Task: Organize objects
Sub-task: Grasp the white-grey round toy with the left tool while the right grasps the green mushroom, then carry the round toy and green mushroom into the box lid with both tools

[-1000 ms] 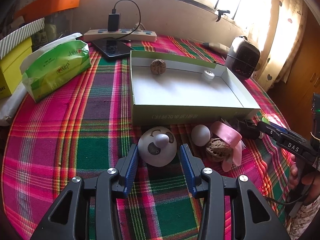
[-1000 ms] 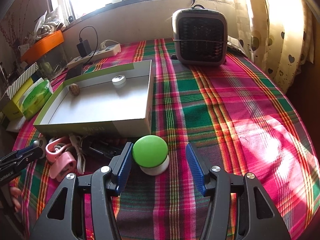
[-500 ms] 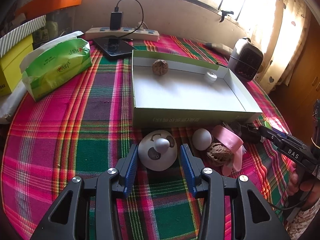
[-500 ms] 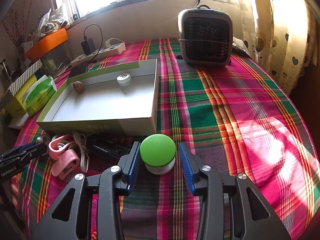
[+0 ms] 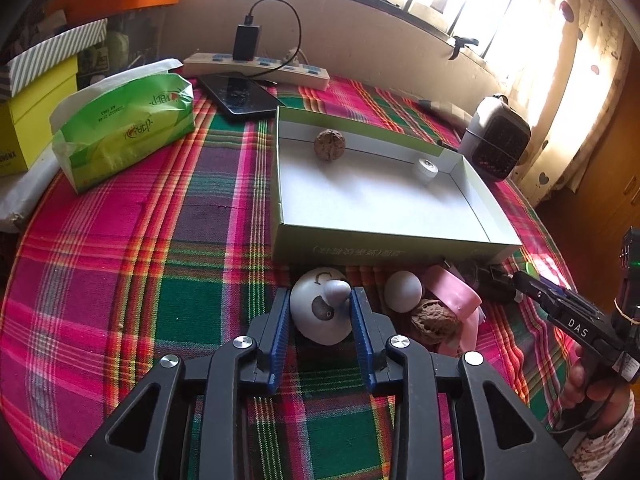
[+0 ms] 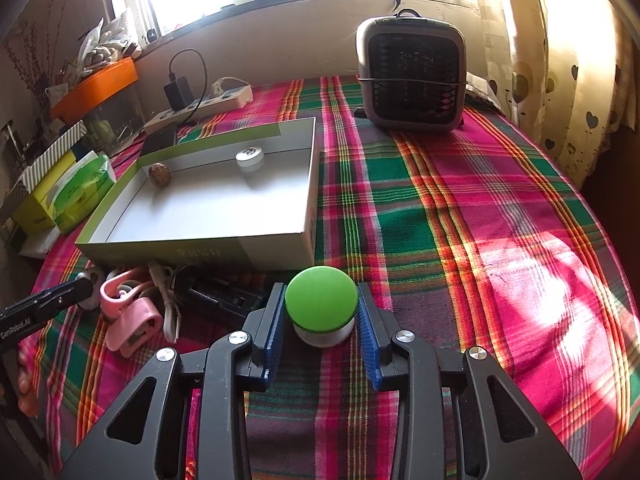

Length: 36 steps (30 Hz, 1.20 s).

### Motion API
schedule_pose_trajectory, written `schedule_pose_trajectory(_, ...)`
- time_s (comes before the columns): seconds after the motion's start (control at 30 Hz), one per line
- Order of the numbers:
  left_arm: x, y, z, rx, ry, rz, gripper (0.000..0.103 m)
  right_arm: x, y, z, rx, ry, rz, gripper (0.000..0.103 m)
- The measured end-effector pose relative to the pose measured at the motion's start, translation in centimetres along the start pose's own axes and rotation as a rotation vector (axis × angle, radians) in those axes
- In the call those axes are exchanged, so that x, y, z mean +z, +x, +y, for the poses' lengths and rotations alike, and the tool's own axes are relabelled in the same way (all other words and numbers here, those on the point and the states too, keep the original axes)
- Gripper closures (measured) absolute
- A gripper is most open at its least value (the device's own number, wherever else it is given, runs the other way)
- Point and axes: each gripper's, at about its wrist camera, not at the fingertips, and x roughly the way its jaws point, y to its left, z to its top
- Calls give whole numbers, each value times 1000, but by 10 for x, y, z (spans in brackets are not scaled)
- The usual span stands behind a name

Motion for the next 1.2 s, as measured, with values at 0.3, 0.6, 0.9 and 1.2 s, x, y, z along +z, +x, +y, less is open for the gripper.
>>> schedule_pose_trajectory(0.3,1,-4,-1,-7,-8,-19,76,0,-1,0,0,0,-1,68)
schedule_pose_trajectory(0.6,0,-10,-2,-17,-6,-33,76,1,-7,1,2,-5,-15,68)
schedule_pose_trajectory(0.9,9,-23,-12,-52,19,-62,76,10,-21,4,4,-15,-50,68)
schedule_pose_trajectory(1.2,30,-20,-27,-74,55,-65,76,29,-28,11,53,-27,-72,68)
